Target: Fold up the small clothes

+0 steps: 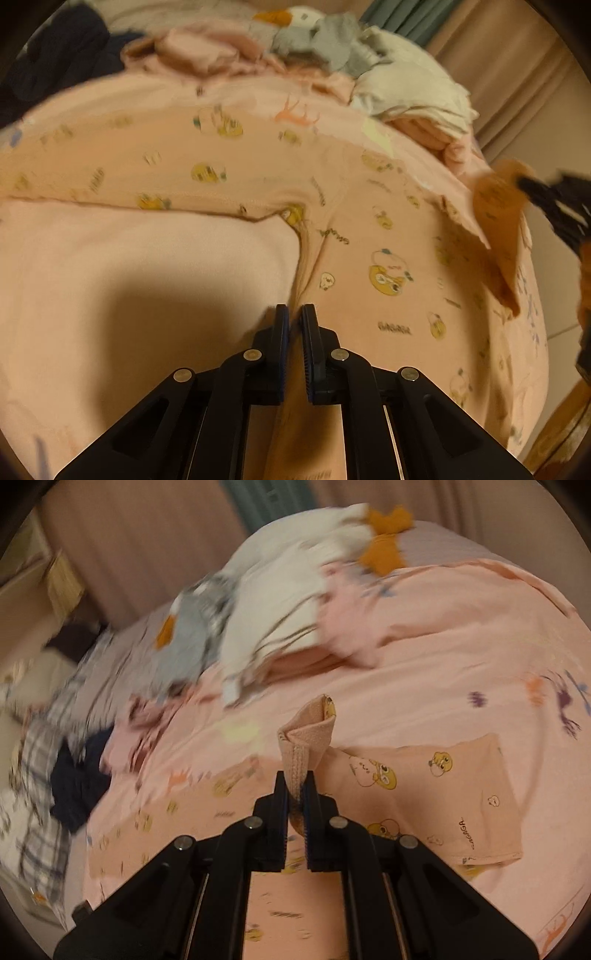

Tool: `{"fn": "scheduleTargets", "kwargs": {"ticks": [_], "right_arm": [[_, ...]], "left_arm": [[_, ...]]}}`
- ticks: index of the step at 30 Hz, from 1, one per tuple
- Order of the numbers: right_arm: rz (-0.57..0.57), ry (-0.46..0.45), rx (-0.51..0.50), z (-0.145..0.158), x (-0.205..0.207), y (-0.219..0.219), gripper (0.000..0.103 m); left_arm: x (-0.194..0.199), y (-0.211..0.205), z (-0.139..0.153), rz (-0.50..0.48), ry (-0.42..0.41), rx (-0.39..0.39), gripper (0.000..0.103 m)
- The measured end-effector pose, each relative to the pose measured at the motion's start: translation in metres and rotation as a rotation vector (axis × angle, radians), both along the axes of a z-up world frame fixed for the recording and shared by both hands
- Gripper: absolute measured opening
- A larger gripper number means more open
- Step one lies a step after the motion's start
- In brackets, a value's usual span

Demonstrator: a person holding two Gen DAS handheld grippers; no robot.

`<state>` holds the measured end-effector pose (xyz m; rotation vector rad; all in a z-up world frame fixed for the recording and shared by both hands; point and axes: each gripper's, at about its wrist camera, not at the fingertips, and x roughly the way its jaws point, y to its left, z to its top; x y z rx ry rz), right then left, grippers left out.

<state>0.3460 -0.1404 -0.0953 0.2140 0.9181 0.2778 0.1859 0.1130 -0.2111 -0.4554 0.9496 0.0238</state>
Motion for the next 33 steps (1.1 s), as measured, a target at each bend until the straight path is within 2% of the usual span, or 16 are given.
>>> {"fn": "scheduleTargets", "kwargs": {"ticks": [4,5,6,7,8,9,11,14,17,18,21,24,26,27,30,33], "right_arm": [[0.111,0.011,-0.074,-0.014,-0.009,0.066,0.008],[0.133,0.025,-0.104,-0.019,-0.011,0.079,0.012],[0.154,0.043,-0.137,-0.025,-0.011,0.089,0.017],[0.193,0.073,-0.171,-0.033,-0.011,0.098,0.024],[0.206,0.082,-0.175,-0.035,-0.014,0.099,0.037],[0.217,0.088,-0.166,-0.035,-0.017,0.097,0.047],[0.23,0.088,-0.162,-0.031,-0.022,0.092,0.052],[0.21,0.037,-0.182,-0.012,-0.031,0.069,0.054],[0.174,-0.01,-0.218,0.005,-0.043,0.033,0.071],[0.148,-0.029,-0.253,0.007,-0.046,0.02,0.073],[0.098,-0.047,-0.326,0.002,-0.058,-0.019,0.073],[0.07,0.015,-0.325,-0.018,-0.067,-0.059,0.073],[0.049,0.047,-0.3,-0.031,-0.072,-0.083,0.072],[0.035,0.06,-0.291,-0.039,-0.076,-0.096,0.072],[0.019,0.088,-0.299,-0.056,-0.083,-0.116,0.072],[0.001,0.063,-0.418,-0.072,-0.085,-0.125,0.073]], "left_arm": [[-0.015,0.017,0.028,0.034,-0.042,0.001,0.008],[-0.018,0.023,0.034,0.039,-0.046,-0.023,0.013],[-0.02,0.029,0.039,0.047,-0.043,-0.053,0.025],[-0.023,0.035,0.043,0.056,-0.036,-0.076,0.031],[-0.024,0.036,0.045,0.058,-0.033,-0.078,0.039],[-0.025,0.038,0.048,0.05,-0.03,-0.07,0.042],[-0.024,0.037,0.052,0.047,-0.026,-0.075,0.043],[-0.012,0.032,0.053,-0.002,-0.02,-0.192,0.044],[0.008,0.019,0.047,-0.039,-0.008,-0.304,0.044],[0.018,0.011,0.043,-0.043,0.008,-0.332,0.044],[0.043,-0.018,0.03,-0.097,0.028,-0.386,0.044],[0.074,-0.041,0.006,-0.131,0.093,-0.444,0.044],[0.089,-0.049,-0.012,-0.078,0.155,-0.444,0.044],[0.093,-0.051,-0.02,-0.027,0.15,-0.43,0.044],[0.099,-0.052,-0.027,0.051,0.081,-0.436,0.044],[0.107,-0.049,-0.028,0.122,0.036,-0.463,0.044]]}}
